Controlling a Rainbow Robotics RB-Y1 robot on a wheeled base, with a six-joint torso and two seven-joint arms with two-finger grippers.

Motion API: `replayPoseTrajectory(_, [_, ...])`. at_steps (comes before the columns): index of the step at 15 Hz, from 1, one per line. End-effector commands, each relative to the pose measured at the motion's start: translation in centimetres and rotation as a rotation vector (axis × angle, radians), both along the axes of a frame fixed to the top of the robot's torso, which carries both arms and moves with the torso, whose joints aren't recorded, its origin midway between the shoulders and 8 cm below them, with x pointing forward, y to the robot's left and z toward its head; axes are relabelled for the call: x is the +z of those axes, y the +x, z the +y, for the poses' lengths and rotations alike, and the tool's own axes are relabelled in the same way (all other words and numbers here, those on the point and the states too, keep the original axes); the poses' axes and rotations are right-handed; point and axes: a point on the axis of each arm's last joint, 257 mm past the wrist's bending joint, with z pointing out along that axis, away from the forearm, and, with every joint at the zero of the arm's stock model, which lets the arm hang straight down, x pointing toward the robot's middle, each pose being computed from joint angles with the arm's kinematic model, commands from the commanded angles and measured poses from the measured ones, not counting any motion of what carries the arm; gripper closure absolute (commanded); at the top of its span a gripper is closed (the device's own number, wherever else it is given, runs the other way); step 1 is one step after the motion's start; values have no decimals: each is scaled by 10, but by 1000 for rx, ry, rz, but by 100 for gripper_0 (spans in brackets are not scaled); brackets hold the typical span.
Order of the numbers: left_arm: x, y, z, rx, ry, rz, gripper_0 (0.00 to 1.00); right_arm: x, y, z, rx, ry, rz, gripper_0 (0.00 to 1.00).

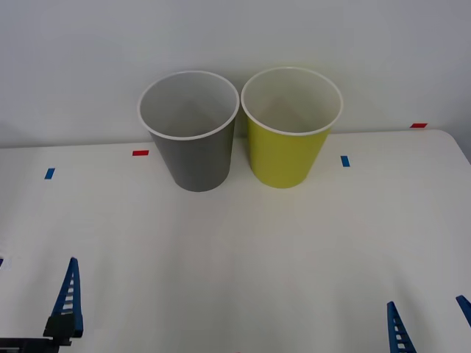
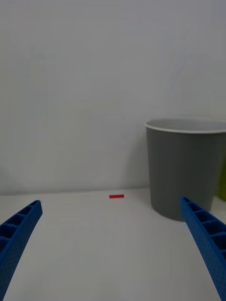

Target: Put cans in the gray bin and PET bottles in the light green bin.

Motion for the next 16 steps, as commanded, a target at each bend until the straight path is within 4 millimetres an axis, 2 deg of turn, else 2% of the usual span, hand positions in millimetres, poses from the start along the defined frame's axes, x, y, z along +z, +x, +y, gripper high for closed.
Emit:
replayPoseTrajectory(1, [-23,-23,1,9,11,86,0,0,0,0,0,0,0,0])
replayPoseTrajectory(4, [-38,-41,-8,7,3,146,0,0,0,0,0,0,0,0])
replayPoseTrajectory(7, [-45,-49,-13,0,9,171,0,0,0,0,0,0,0,0])
replayPoseTrajectory(16, [-46,-52,-16,-2,9,179,0,0,0,0,0,0,0,0])
